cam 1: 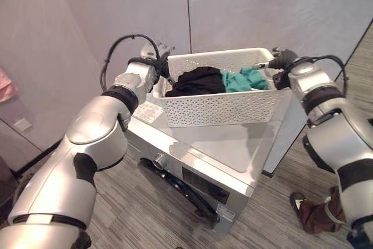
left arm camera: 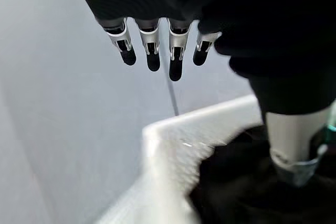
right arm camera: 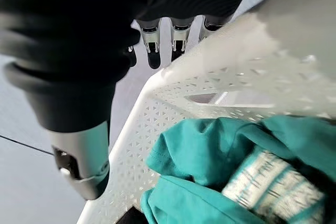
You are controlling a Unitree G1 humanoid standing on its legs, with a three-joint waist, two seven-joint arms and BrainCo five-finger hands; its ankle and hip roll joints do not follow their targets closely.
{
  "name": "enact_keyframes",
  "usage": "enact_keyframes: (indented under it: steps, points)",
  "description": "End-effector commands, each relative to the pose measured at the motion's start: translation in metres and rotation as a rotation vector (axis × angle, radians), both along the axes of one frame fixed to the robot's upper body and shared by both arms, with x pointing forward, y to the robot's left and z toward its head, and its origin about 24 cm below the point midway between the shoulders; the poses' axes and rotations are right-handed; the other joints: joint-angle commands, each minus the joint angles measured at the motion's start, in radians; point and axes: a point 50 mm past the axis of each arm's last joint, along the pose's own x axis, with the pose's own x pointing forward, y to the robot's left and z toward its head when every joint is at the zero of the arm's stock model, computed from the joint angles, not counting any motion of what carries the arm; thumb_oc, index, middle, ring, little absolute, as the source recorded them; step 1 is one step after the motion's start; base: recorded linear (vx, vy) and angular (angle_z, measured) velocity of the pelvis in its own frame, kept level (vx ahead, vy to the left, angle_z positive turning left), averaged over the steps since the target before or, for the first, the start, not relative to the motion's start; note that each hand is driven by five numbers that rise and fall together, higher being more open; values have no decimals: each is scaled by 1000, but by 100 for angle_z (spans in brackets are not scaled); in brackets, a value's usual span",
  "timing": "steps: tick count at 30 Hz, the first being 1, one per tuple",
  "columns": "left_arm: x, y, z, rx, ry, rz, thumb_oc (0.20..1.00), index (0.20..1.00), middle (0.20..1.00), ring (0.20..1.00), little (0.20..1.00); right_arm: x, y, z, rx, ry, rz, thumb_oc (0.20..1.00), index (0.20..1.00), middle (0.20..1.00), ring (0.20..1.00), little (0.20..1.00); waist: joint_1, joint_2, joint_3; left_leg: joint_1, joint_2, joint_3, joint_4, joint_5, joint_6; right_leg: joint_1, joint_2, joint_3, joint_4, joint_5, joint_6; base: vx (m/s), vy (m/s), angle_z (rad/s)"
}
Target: Grab the laundry basket,head to the washer,open it,put in the laundry and shut it.
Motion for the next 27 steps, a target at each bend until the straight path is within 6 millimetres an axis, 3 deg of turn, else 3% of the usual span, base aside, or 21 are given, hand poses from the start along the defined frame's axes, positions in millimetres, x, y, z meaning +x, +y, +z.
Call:
enact_keyframes:
  steps: [1, 7, 16, 21, 27]
  points:
    - [3, 14, 58, -141, -163, 115, 1000, 1000, 1000, 1000, 1000, -1, -4, 56, -77, -135, -36, 1000, 1000, 1000, 1000, 1000, 16, -48, -20, 65, 79, 28, 3, -81, -54, 10, -98, 0, 19, -42, 107, 23, -8, -6]
    - [4, 23, 49, -363, -138, 141, 1000, 1000, 1000, 1000, 1000, -3, -12, 56, -46, -150, -56, 1000, 1000, 1000, 1000, 1000, 16, -52, -23, 70, 80, 25, 3, -81, -53, 19, -95, -1, 14, -44, 104, 17, -4, -3]
    - [4, 33, 46, -441, -136, 158, 1000, 1000, 1000, 1000, 1000, -3, -12, 59, -13, -209, -51, 1000, 1000, 1000, 1000, 1000, 7, -47, -19, 71, 76, 26, 3, -81, -53, 21, -96, 2, 11, -43, 103, 0, 0, 0]
    - [4, 37, 51, -479, -162, 157, 1000, 1000, 1000, 1000, 1000, 2, 7, 63, -66, -233, 4, 1000, 1000, 1000, 1000, 1000, -2, -44, -12, 69, 75, 31, 3, -80, -51, 13, -97, 9, 14, -42, 104, 0, 0, 0]
    - [3, 37, 57, -518, -191, 144, 1000, 1000, 1000, 1000, 1000, 3, 12, 61, -12, -256, 23, 1000, 1000, 1000, 1000, 1000, -5, -43, -11, 71, 75, 33, 3, -83, -49, 11, -98, 12, 18, -43, 104, -4, 4, -4]
